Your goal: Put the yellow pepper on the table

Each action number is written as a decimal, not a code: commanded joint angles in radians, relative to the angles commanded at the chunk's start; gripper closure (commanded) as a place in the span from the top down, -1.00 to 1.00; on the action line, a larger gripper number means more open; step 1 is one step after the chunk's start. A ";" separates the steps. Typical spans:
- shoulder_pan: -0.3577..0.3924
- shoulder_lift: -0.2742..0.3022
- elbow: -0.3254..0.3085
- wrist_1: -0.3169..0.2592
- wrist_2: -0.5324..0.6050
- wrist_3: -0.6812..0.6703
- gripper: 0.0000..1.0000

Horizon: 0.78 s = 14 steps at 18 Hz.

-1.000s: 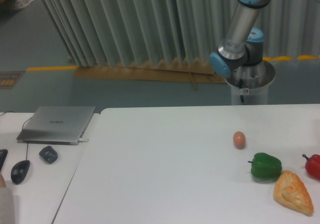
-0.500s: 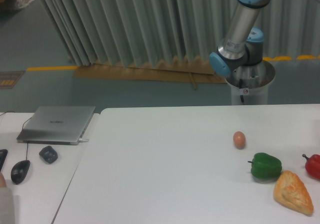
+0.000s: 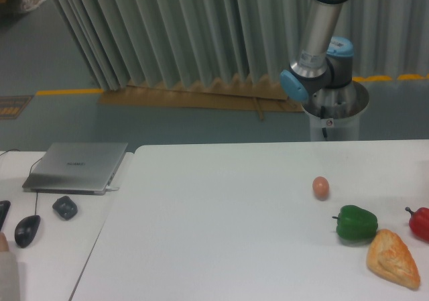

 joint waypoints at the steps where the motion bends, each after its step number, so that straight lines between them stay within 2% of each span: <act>1: -0.026 0.000 0.003 0.000 0.000 0.043 0.04; 5: -0.170 -0.011 0.029 0.005 0.018 0.206 0.04; 8: -0.206 -0.002 0.025 0.003 0.003 0.345 0.07; 12: -0.244 -0.005 0.015 0.000 0.006 0.364 0.06; 14: -0.256 -0.015 -0.026 0.002 0.009 0.368 0.06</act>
